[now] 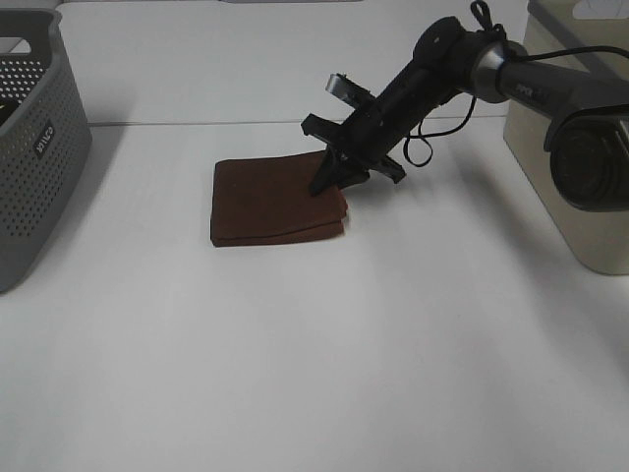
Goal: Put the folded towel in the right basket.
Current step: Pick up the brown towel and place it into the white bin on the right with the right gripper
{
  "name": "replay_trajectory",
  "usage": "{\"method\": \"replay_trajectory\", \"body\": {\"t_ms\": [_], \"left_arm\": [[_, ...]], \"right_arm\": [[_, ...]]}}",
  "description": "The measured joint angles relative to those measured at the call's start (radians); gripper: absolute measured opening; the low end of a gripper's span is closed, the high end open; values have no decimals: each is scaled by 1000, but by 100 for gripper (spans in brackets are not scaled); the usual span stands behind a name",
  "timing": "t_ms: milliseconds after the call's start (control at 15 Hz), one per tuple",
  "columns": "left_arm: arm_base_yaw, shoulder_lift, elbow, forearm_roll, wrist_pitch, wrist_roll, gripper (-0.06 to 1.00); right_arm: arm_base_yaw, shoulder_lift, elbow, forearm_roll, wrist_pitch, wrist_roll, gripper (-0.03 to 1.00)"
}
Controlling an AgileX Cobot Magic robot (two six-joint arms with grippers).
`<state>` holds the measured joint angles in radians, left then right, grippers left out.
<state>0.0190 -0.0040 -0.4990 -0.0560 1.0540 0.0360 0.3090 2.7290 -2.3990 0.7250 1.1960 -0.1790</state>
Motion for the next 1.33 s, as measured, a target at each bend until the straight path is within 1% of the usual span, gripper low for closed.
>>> {"method": "replay_trajectory", "body": {"t_ms": [200, 333, 400, 667, 800, 867, 933, 1000, 1133, 1333], "left_arm": [[0, 0, 0, 0, 0, 0, 97], [0, 0, 0, 0, 0, 0, 97], [0, 0, 0, 0, 0, 0, 97], [0, 0, 0, 0, 0, 0, 97], [0, 0, 0, 0, 0, 0, 97], [0, 0, 0, 0, 0, 0, 97], [0, 0, 0, 0, 0, 0, 97], [0, 0, 0, 0, 0, 0, 97], [0, 0, 0, 0, 0, 0, 97], [0, 0, 0, 0, 0, 0, 97]], "right_arm": [[0, -9, -155, -4, 18, 20, 5], [0, -73, -195, -19, 20, 32, 5], [0, -116, -200, -50, 21, 32, 5], [-1, -343, -203, -256, 25, 37, 5], [-10, -431, -204, -373, 26, 60, 5], [-16, -454, -203, -405, 26, 66, 5], [-31, -499, -191, -463, 26, 76, 5], [-51, -533, -171, -499, 26, 83, 5], [-111, -594, -124, -523, 27, 84, 5], [-229, -672, -30, -524, 27, 84, 5]]}}
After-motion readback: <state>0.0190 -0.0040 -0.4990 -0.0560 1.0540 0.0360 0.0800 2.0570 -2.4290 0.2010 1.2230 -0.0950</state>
